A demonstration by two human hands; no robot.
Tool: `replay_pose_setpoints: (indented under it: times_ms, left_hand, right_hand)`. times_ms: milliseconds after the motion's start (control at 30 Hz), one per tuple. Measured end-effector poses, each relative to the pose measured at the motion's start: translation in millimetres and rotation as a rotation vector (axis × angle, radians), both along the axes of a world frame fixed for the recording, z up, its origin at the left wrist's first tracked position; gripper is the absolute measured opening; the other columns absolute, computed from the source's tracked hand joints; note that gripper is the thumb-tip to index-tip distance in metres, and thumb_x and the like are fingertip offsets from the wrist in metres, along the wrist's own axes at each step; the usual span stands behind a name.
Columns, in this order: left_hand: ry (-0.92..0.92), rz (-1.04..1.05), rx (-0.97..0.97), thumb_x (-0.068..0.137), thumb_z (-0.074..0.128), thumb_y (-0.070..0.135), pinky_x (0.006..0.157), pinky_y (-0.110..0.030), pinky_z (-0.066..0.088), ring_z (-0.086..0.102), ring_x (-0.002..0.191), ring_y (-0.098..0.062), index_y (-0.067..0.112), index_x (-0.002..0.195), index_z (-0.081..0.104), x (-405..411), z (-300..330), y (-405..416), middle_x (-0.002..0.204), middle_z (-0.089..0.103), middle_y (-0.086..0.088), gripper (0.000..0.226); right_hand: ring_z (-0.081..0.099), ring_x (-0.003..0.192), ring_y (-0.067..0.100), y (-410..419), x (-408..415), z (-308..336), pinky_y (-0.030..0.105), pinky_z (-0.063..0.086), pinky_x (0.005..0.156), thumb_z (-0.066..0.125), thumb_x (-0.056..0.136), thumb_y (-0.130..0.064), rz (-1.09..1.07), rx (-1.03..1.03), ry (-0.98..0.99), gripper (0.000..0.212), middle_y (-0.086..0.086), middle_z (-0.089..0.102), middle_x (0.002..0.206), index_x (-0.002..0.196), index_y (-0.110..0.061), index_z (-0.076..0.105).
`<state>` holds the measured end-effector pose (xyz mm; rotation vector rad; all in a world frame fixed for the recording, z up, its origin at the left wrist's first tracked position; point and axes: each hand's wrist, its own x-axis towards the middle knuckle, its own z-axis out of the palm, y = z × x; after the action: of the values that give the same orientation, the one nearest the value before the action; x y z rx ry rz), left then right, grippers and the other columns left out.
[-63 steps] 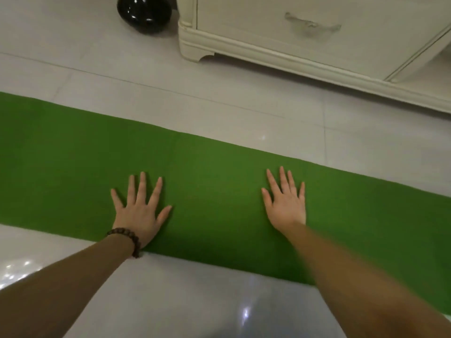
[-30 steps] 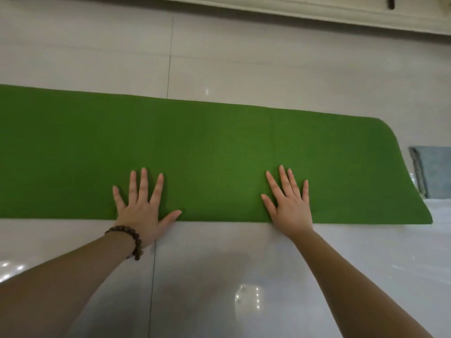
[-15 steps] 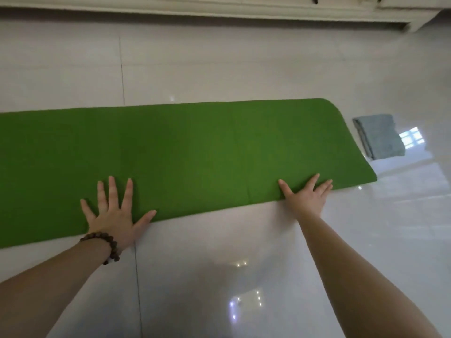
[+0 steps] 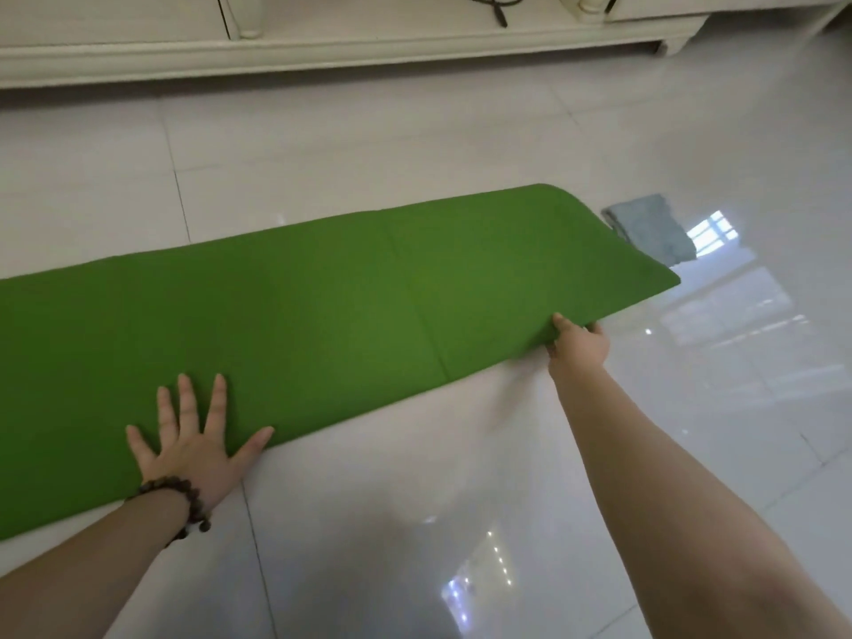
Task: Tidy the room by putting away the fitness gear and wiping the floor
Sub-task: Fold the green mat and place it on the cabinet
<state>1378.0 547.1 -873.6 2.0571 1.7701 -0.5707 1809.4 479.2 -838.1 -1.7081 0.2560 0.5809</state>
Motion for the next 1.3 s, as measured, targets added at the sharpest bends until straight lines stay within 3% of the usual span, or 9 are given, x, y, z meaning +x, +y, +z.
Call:
replay_pose_setpoints:
  times_ms: [133, 333, 600, 733, 867, 967, 1100, 1200, 1300]
  left_hand:
    - [-0.016, -0.004, 0.010, 0.070, 0.007, 0.084, 0.114, -0.058, -0.004, -0.022, 0.145, -0.026, 0.035, 0.144, -0.026, -0.4, -1.4, -0.8, 0.156, -0.029, -0.005, 0.095]
    - [-0.054, -0.050, 0.038, 0.069, 0.004, 0.082, 0.114, -0.058, -0.004, -0.022, 0.145, -0.023, 0.037, 0.144, -0.025, -13.2, -1.4, -3.0, 0.154, -0.030, 0.003, 0.092]
    - [-0.113, -0.057, 0.128, 0.067, -0.003, 0.085, 0.114, -0.053, -0.009, -0.018, 0.145, -0.022, 0.032, 0.149, -0.012, -72.6, -8.1, -16.6, 0.155, -0.020, 0.003, 0.098]
    - [-0.218, 0.003, 0.149, 0.060, -0.011, 0.092, 0.118, -0.045, -0.008, -0.018, 0.144, -0.015, 0.022, 0.146, -0.020, -91.8, -2.5, -18.3, 0.156, -0.018, 0.000, 0.111]
    - [-0.365, 0.081, 0.152, 0.056, 0.001, 0.098, 0.119, -0.043, -0.005, -0.009, 0.145, -0.011, 0.024, 0.143, -0.028, -105.4, 4.2, -17.3, 0.156, -0.017, 0.001, 0.118]
    - [-0.362, 0.100, 0.153, 0.048, 0.012, 0.102, 0.118, -0.048, -0.003, -0.007, 0.144, -0.011, 0.031, 0.138, -0.039, -111.7, 6.6, -16.8, 0.156, -0.023, 0.000, 0.126]
    - [-0.245, -0.052, 0.105, 0.048, 0.011, 0.099, 0.112, -0.063, -0.005, -0.025, 0.143, -0.023, 0.047, 0.132, -0.042, -104.4, 11.6, -12.9, 0.147, -0.045, 0.004, 0.112]
    - [-0.222, -0.148, 0.076, 0.060, 0.015, 0.093, 0.108, -0.068, -0.005, -0.031, 0.140, -0.025, 0.053, 0.131, -0.039, -87.4, 12.1, -11.1, 0.142, -0.050, 0.010, 0.098]
    - [-0.190, -0.153, 0.072, 0.063, 0.001, 0.090, 0.107, -0.070, -0.005, -0.033, 0.137, -0.022, 0.054, 0.131, -0.036, -73.0, 8.8, -11.4, 0.144, -0.048, 0.008, 0.085]
  right_hand:
    - [0.062, 0.087, 0.018, 1.4, -11.6, 26.4, 0.040, 0.055, 0.082, 0.051, 0.091, 0.006, 0.133, 0.145, -0.073, 0.035, 0.004, 0.061, 0.100, 0.117, -0.016, 0.042]
    - [0.066, 0.100, 0.025, 1.4, -49.6, 71.9, 0.043, 0.054, 0.089, 0.053, 0.091, 0.001, 0.370, 0.183, -0.290, 0.029, 0.004, 0.068, 0.102, 0.111, -0.019, 0.049]
    - [0.060, 0.113, 0.010, 9.7, -148.6, 92.9, 0.030, 0.048, 0.098, 0.052, 0.093, 0.000, 0.837, 0.193, -0.610, 0.038, -0.002, 0.064, 0.122, 0.128, -0.014, 0.055]
    - [0.032, 0.139, 0.008, 17.7, -200.0, 58.6, 0.033, 0.028, 0.115, 0.052, 0.093, -0.002, 1.149, 0.139, -0.753, 0.049, -0.005, 0.039, 0.148, 0.135, -0.026, 0.048]
    - [0.022, 0.144, 0.022, 13.1, -234.7, 5.9, 0.045, 0.010, 0.119, 0.050, 0.090, -0.007, 1.561, -0.103, -1.026, 0.051, 0.009, 0.031, 0.152, 0.139, -0.023, 0.047]
    - [0.014, 0.146, 0.024, 6.7, -243.4, -26.3, 0.044, -0.004, 0.118, 0.036, 0.094, -0.029, 1.763, -0.362, -1.204, 0.048, 0.003, 0.013, 0.154, 0.142, -0.025, 0.041]
    - [0.008, 0.147, 0.017, 12.0, -241.6, -25.3, 0.047, 0.001, 0.119, 0.007, 0.090, -0.068, 1.777, -0.414, -1.273, 0.071, -0.001, 0.015, 0.157, 0.143, -0.032, 0.039]
    - [0.001, 0.147, 0.017, 22.9, -241.8, -17.6, 0.056, 0.001, 0.116, 0.010, 0.093, -0.065, 1.710, -0.436, -1.335, 0.063, -0.002, 0.011, 0.159, 0.144, -0.037, 0.034]
    - [-0.013, 0.146, 0.021, 30.1, -243.7, -21.8, 0.060, -0.010, 0.113, 0.001, 0.091, -0.066, 1.749, -0.630, -1.347, 0.062, 0.000, -0.007, 0.160, 0.148, -0.043, 0.008]
